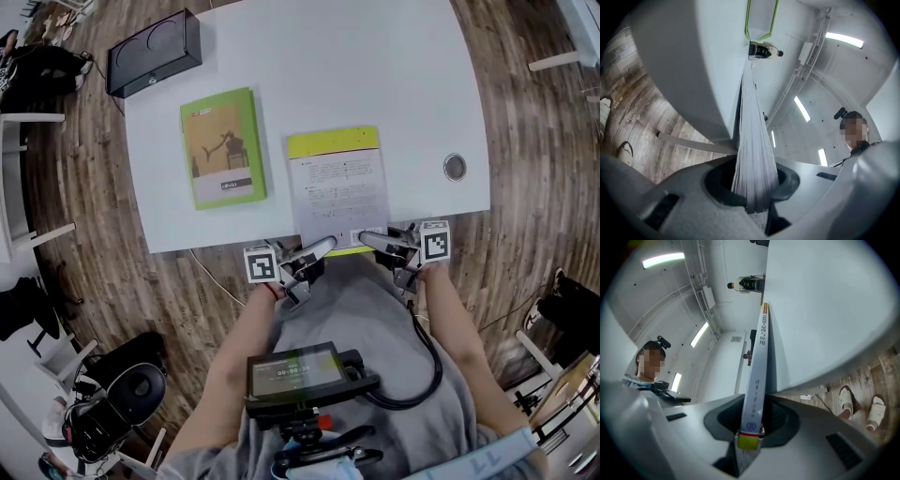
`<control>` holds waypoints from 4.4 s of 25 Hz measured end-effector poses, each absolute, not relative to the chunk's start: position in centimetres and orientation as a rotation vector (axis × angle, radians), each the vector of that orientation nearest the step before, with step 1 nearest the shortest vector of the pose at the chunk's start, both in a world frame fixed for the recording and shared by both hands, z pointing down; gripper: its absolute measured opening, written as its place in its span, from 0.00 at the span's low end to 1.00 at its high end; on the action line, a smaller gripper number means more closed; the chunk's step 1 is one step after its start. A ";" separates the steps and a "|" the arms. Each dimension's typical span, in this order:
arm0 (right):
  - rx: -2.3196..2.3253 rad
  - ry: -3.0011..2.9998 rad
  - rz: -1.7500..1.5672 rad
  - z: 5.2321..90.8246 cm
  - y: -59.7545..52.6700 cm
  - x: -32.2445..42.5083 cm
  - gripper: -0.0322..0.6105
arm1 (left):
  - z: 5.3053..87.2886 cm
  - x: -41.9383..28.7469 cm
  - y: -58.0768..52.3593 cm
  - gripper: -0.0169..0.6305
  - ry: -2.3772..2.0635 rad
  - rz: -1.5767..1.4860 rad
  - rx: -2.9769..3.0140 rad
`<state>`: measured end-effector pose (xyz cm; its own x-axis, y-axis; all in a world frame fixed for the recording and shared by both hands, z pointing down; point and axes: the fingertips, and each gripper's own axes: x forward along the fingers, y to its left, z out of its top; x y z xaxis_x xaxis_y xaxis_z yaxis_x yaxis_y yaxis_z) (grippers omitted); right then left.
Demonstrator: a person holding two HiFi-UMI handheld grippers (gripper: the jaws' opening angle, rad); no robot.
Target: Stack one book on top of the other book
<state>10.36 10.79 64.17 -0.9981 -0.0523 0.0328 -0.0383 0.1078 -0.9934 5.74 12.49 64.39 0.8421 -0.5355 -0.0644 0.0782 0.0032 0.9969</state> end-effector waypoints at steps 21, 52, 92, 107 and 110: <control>-0.081 2.329 -2.029 61.5 10.3 10.0 0.18 | 61.8 5.2 12.0 0.14 -0.377 -0.499 1.558; -0.144 2.387 -1.833 56.6 7.3 9.7 0.20 | 56.6 4.6 8.5 0.14 -0.341 -0.463 1.713; 0.059 2.500 -1.754 52.5 1.5 -12.9 0.21 | 52.4 -17.6 3.4 0.15 -0.509 -0.573 1.818; -0.014 2.415 -1.887 55.9 1.8 -13.4 0.21 | 55.8 -18.0 3.4 0.14 -0.499 -0.537 1.668; -0.005 2.384 -1.905 56.0 2.0 -13.9 0.21 | 56.3 -18.4 3.4 0.14 -0.498 -0.544 1.635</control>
